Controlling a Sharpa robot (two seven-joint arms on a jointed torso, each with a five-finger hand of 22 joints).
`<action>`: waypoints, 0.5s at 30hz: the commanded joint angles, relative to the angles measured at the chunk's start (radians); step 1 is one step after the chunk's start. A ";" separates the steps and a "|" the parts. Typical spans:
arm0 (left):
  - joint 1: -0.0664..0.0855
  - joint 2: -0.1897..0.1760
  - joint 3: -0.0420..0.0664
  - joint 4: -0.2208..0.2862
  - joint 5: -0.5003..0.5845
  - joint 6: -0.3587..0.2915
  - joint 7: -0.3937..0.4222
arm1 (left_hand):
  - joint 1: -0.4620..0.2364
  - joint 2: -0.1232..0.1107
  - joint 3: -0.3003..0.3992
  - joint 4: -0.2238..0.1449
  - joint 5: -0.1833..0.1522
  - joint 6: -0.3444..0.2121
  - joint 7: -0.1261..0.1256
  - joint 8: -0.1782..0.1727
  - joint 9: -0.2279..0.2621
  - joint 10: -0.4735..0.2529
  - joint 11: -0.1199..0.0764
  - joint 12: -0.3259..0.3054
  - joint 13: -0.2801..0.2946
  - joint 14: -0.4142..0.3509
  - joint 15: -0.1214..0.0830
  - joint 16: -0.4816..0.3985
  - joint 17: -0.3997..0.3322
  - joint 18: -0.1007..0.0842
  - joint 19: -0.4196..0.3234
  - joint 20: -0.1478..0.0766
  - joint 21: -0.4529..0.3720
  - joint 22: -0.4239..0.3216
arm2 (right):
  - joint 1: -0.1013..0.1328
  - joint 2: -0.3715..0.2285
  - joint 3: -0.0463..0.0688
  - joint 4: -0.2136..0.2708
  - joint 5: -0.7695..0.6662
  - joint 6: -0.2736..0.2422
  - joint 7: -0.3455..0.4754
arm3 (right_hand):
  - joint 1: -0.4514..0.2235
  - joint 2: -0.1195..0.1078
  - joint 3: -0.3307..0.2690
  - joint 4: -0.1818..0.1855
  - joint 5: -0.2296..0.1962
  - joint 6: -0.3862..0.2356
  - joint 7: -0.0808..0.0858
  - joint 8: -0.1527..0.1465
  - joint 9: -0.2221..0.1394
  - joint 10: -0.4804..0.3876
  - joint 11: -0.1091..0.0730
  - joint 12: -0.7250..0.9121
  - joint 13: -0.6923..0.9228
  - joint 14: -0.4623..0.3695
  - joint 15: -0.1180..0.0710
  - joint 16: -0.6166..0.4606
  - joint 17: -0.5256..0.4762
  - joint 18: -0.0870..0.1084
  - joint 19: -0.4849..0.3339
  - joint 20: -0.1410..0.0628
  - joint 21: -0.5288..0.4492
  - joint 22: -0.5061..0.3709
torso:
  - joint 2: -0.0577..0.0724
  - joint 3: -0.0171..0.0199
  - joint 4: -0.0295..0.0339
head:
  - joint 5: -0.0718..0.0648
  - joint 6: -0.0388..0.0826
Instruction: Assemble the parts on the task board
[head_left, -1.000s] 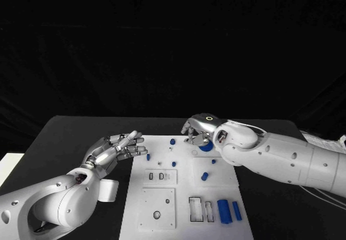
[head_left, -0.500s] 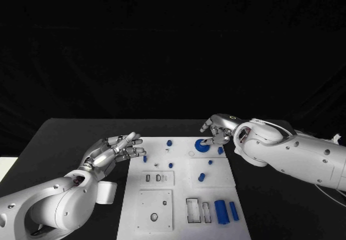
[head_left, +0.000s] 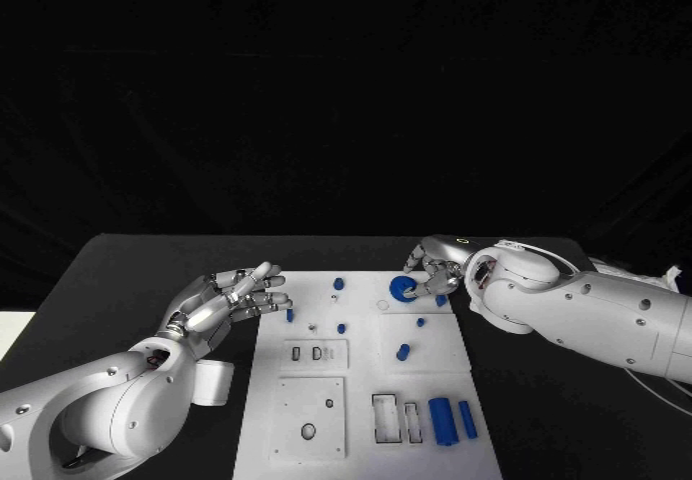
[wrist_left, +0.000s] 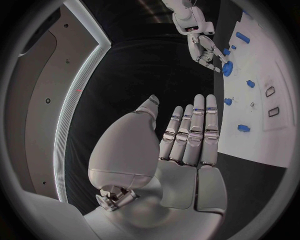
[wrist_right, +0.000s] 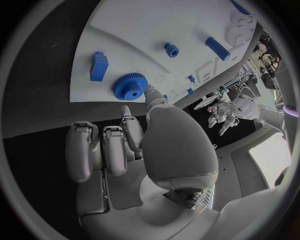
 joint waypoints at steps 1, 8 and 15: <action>0.001 0.002 0.001 0.002 0.001 0.021 0.009 | 0.001 0.010 -0.001 -0.007 -0.005 -0.001 0.008 -0.003 -0.001 0.000 0.005 -0.004 -0.001 -0.006 0.001 -0.007 0.001 0.011 0.000 0.004 -0.004 -0.002 | -0.003 0.003 0.000 -0.003 -0.017 0.037 -0.012 | 0.015 0.001 0.000 0.006 0.003 0.009 -0.002 0.008 0.002 0.013 0.000 0.031 0.031 0.071 0.007 0.009 0.065 -0.021 0.007 0.001 0.009 0.007 | 0.000 -0.0002 0.0005 | 0.000 -0.002; 0.001 0.002 0.001 0.001 0.001 0.021 0.008 | 0.001 0.011 0.000 -0.009 -0.005 -0.001 0.007 -0.003 -0.001 0.001 0.005 -0.004 0.000 -0.006 0.001 -0.008 0.002 0.012 0.000 0.004 -0.004 -0.002 | -0.005 0.009 0.000 -0.011 -0.016 0.042 -0.013 | 0.030 0.013 0.005 0.000 0.015 0.015 -0.002 0.014 0.001 0.026 -0.001 0.070 0.073 0.073 0.007 0.016 0.082 -0.023 0.011 0.001 0.016 0.020 | 0.000 -0.0010 0.0012 | -0.005 -0.004; 0.001 0.002 0.001 0.001 0.001 0.022 0.007 | 0.002 0.011 0.000 -0.010 -0.005 0.000 0.007 -0.003 -0.001 0.001 0.005 -0.004 0.000 -0.006 0.001 -0.008 0.002 0.012 0.000 0.004 -0.005 -0.003 | -0.006 0.022 0.000 -0.025 -0.018 0.038 -0.013 | 0.038 0.027 0.012 -0.006 0.023 0.018 -0.002 0.016 0.001 0.029 0.000 0.081 0.087 0.074 0.008 0.020 0.090 -0.024 0.014 0.001 0.019 0.027 | 0.000 -0.0011 0.0019 | -0.006 -0.005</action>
